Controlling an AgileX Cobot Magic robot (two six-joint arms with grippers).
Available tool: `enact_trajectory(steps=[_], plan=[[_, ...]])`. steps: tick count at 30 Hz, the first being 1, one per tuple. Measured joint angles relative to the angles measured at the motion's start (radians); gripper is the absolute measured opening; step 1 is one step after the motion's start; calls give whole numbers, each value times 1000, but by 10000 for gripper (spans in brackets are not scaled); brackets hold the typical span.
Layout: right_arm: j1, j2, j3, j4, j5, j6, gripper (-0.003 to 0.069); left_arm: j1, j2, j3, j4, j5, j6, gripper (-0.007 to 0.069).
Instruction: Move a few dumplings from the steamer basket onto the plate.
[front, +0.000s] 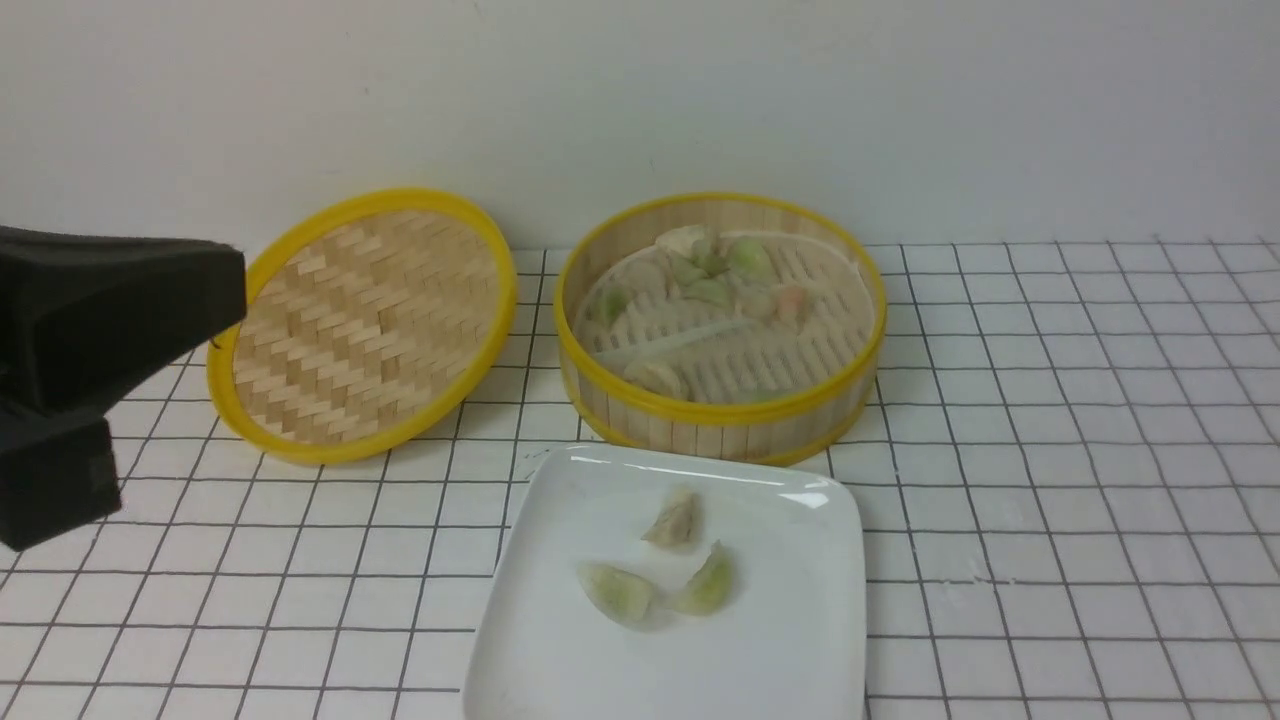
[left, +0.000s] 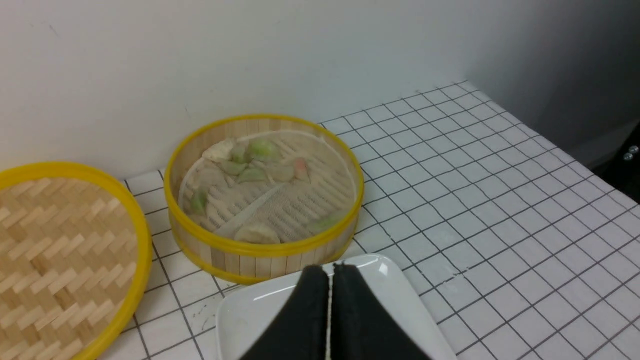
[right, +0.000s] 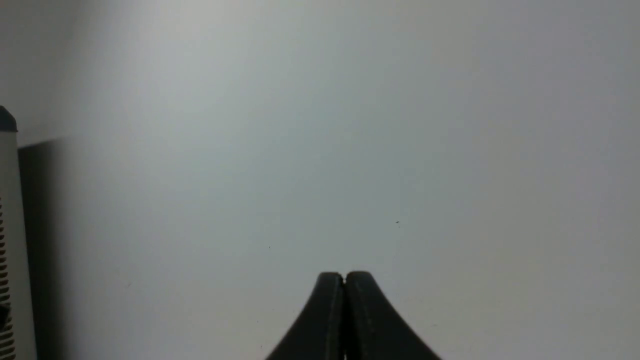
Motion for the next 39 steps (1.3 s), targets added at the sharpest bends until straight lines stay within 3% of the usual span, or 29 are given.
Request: enact_trajectory(steps=[9,16,21,30,34,39], plan=[[0,0,0,-3,0,0,-15,0,0,0,1,4,1,-6],[0,0,0,-3,0,0,-15,0,-12,29,114,-2,12,-6],[0,0,0,-3,0,0,-15,59,-132,212,198,-92,13,-6],[0,0,2,-3,0,0,-15,359,-587,816,212,-304,29,-6],[0,0,3,-3,0,0,-15,390,-703,973,212,-314,30,-6],[0,0,3,-3,-1,0,-15,392,-721,994,212,-285,31,-6]])
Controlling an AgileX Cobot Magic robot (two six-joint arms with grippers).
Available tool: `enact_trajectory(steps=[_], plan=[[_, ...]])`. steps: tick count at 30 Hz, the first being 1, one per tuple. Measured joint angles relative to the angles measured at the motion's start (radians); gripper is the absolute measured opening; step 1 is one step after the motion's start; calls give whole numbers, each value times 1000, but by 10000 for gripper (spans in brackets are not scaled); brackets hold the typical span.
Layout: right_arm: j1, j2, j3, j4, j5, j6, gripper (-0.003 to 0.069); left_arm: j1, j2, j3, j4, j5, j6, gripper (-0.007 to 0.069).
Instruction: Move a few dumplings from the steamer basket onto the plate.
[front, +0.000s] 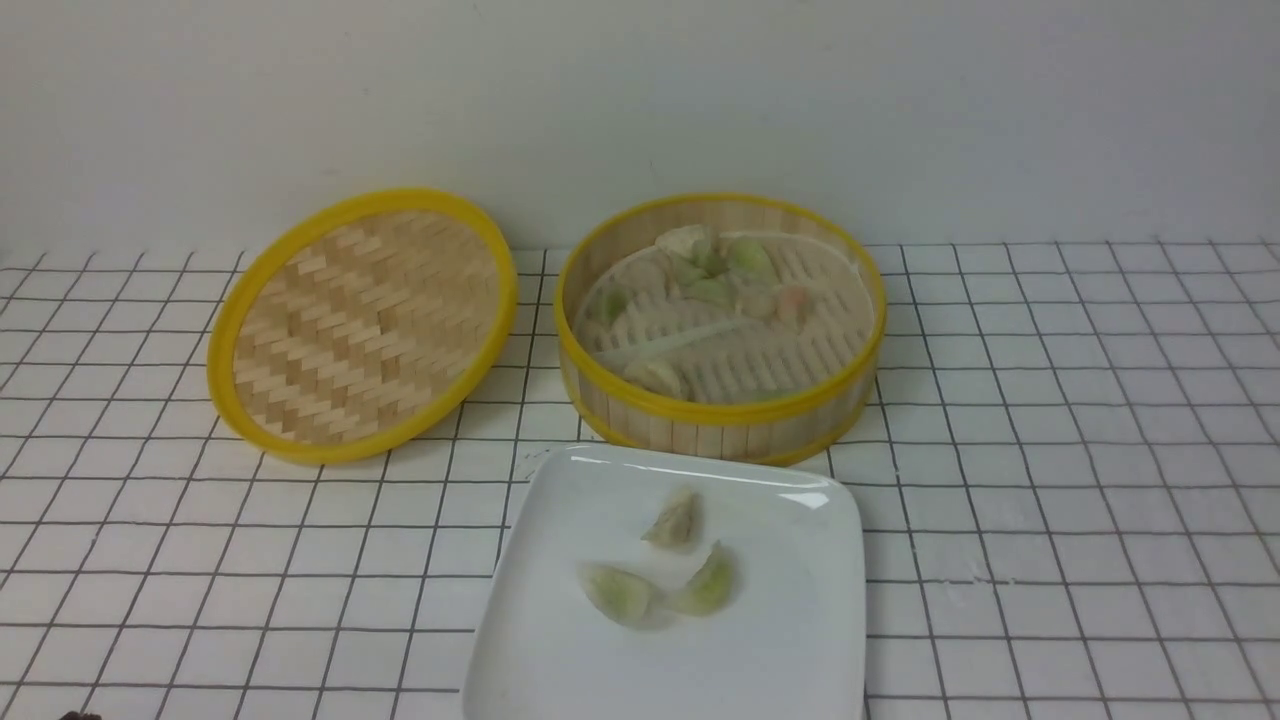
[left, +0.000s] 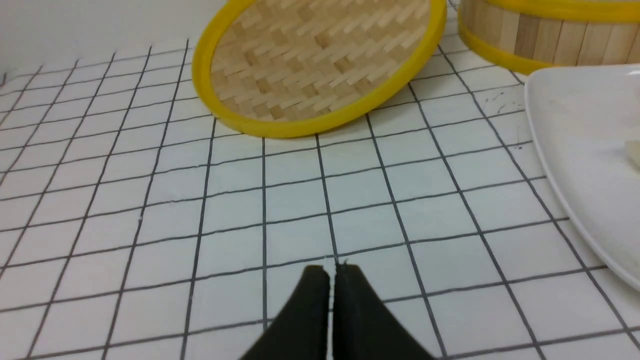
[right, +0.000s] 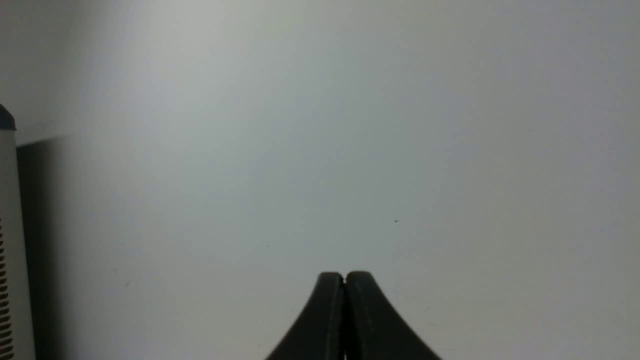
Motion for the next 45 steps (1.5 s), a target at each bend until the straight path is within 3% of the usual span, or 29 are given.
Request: enact_trajectory(steps=[28,31,37,45], plan=[[0,0,0,8,0,-12,-15,0,0,0,-15,-1,0,-6],[0,0,5,93,-4,-80,-15,0,0,0,-15,-1,0,-6],[0,0,97,378,-40,-350,-15,0,0,0,-15,-1,0,-6],[-6,0,274,447,-45,-418,-15,0,0,0,-15,-1,0,-6]])
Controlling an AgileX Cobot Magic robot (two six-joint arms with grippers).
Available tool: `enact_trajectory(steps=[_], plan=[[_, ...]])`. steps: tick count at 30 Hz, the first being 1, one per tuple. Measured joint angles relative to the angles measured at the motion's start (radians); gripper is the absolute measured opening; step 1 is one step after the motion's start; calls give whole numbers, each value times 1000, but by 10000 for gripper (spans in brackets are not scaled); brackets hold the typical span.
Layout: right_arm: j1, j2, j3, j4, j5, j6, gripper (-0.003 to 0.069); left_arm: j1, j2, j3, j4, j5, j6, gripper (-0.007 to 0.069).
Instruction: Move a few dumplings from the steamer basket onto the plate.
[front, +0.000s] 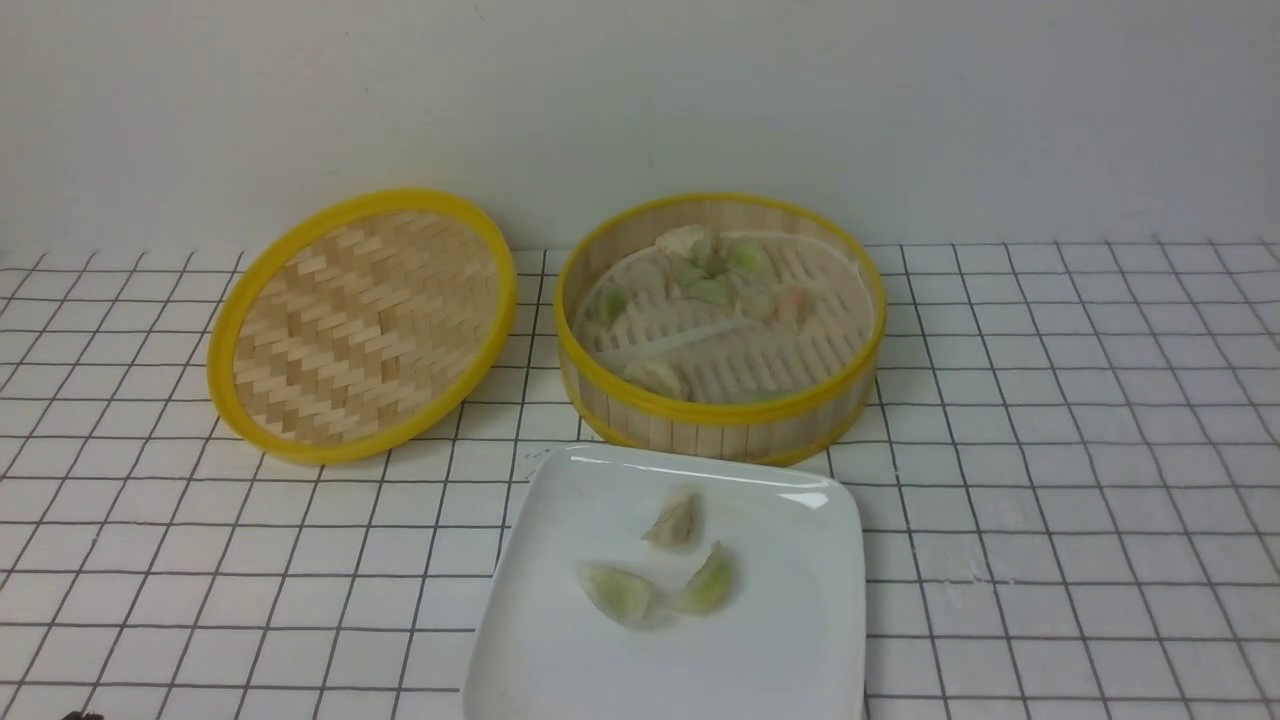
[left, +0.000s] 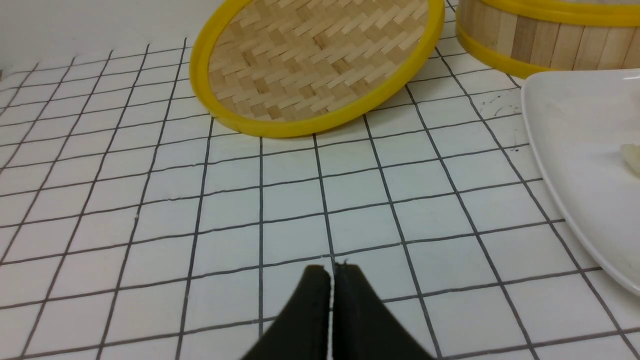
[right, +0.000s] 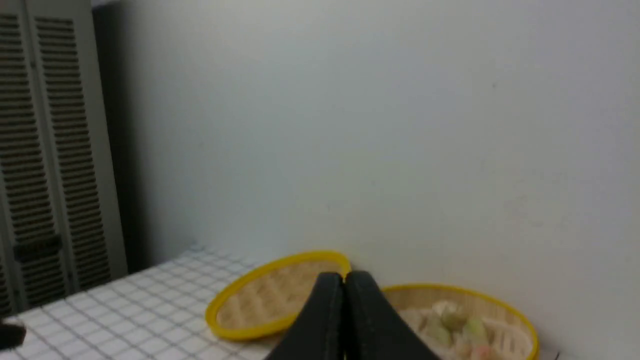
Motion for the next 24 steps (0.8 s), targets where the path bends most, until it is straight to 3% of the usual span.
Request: enact_trajectory(steps=[3,8,11,13,24], plan=[[-86,1,82,0,0,-1,-15,0,0,0,0,0,1,-6],[-318,2,207,0,0,-1,-15,0,0,0,-1,0,2,-6],[-507,2,323,0,0,-1,-15,0,0,0,-1,0,3,-6],[-571,3,373,1,9,-1,-15,0,0,0,-1,0,3,-6],[-614,4,378,7,-23,-2,-15,0,0,0,-1,0,4,-6]])
